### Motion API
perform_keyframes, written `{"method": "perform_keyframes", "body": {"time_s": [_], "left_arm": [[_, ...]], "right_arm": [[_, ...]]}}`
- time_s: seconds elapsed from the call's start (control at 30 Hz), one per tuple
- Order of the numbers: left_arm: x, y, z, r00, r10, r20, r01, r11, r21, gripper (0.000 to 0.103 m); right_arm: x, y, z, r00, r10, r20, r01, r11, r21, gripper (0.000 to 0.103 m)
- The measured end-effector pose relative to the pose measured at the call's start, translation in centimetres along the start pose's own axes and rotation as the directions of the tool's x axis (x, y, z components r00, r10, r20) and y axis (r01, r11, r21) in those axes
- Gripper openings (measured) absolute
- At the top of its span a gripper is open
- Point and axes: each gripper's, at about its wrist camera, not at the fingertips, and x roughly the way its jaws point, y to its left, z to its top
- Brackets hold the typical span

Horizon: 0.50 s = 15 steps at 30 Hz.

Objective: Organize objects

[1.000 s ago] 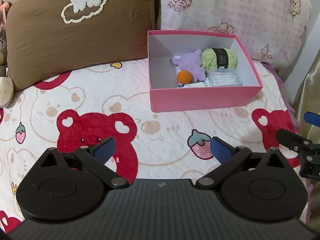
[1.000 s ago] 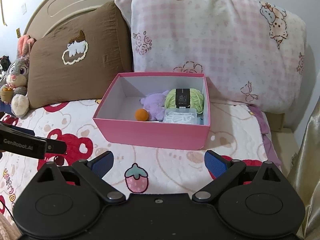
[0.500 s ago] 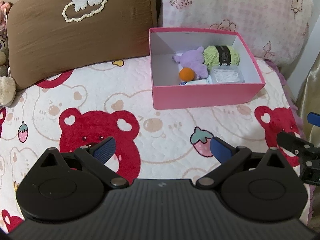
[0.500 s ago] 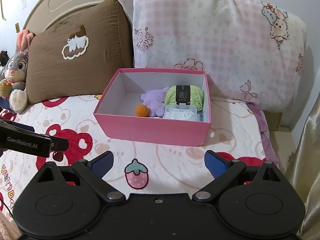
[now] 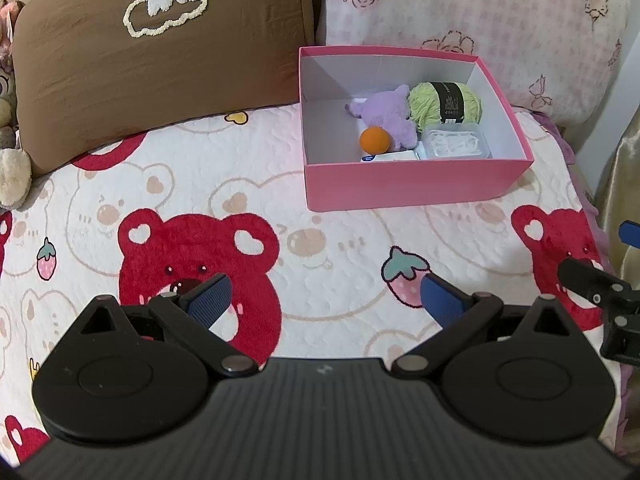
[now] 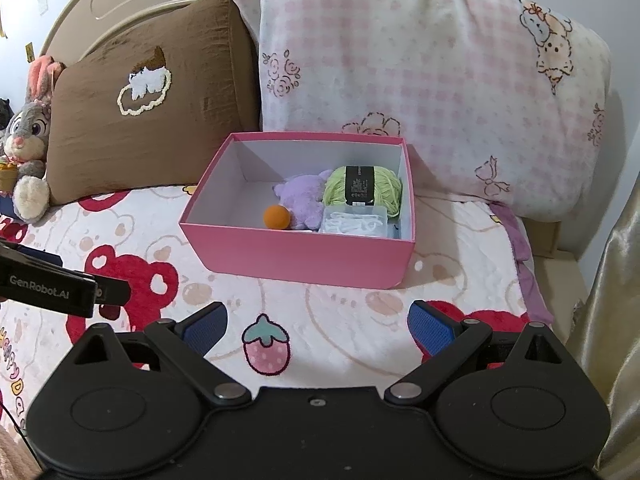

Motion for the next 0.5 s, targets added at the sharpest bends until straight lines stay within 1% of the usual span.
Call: {"method": "perform_keyframes", "body": {"time_s": [0.5], "left_arm": [[0.03, 0.21, -0.18, 1.0, 0.0, -0.006, 0.0, 1.0, 0.0, 0.102]], "right_arm": [[0.04, -0.17, -0.14, 1.0, -0.002, -0.007, 0.002, 1.0, -0.008, 0.099]]}}
